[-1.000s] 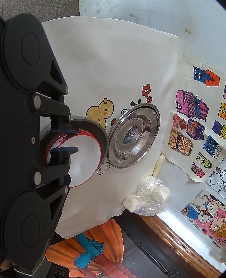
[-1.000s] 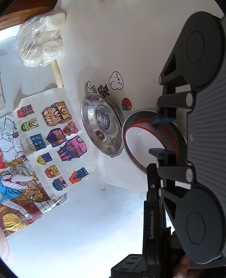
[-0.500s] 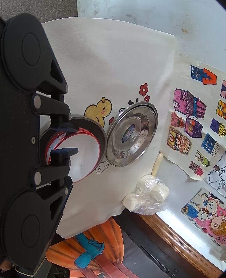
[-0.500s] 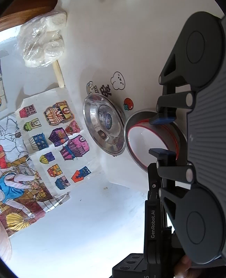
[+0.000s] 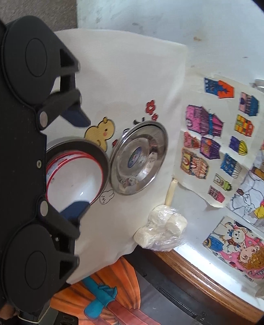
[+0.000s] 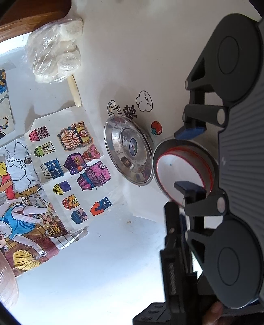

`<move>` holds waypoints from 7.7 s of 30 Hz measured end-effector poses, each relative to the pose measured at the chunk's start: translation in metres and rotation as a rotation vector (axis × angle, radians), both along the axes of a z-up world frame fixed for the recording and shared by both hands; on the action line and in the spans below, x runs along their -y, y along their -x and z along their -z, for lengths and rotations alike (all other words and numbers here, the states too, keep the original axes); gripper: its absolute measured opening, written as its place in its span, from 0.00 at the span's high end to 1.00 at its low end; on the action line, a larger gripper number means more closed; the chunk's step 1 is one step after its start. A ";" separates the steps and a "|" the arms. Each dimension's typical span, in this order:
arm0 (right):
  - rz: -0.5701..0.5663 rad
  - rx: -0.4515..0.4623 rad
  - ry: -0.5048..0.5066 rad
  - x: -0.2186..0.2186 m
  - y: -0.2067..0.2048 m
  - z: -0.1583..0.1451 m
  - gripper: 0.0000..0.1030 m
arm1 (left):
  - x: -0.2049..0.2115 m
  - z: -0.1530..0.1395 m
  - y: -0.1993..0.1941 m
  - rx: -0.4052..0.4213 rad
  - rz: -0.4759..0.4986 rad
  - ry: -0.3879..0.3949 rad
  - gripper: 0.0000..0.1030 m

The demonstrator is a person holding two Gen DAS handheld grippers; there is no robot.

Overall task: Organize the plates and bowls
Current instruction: 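Open both grippers and release the small bowl, then move both grippers to the rim of the stacked bowls and plates, then close both grippers on the rim of the stack, then lift the stack with both grippers and carry it over the steel dish, then lower the stack onto the large steel dish with both grippers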

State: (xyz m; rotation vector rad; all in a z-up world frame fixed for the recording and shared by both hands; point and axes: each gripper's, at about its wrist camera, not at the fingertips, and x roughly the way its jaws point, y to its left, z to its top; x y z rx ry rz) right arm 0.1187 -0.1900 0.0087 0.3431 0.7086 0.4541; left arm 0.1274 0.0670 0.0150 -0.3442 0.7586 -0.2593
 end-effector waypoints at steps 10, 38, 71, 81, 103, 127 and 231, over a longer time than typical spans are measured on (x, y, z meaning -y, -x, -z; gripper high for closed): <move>0.027 0.027 0.123 0.026 0.005 -0.002 0.05 | -0.007 -0.003 -0.002 0.027 -0.056 -0.107 0.01; -0.104 -0.146 0.326 0.021 -0.031 -0.003 0.00 | -0.023 0.011 -0.045 -0.271 -0.027 -0.378 0.01; -0.143 -0.300 0.383 -0.010 -0.065 0.000 0.00 | -0.028 0.019 -0.069 -0.437 -0.008 -0.239 0.01; -0.128 -0.325 0.408 -0.014 -0.068 0.004 0.00 | -0.020 0.031 -0.074 -0.469 -0.013 -0.250 0.01; -0.048 -0.506 0.387 -0.020 -0.088 0.017 0.15 | -0.014 0.033 -0.074 -0.471 -0.027 -0.274 0.02; -0.101 -0.549 0.242 -0.033 -0.089 0.013 0.81 | -0.004 0.027 -0.073 -0.468 0.018 -0.145 0.69; -0.015 -0.502 0.009 -0.018 -0.239 0.013 0.87 | -0.022 0.011 -0.215 -0.362 -0.126 0.056 0.94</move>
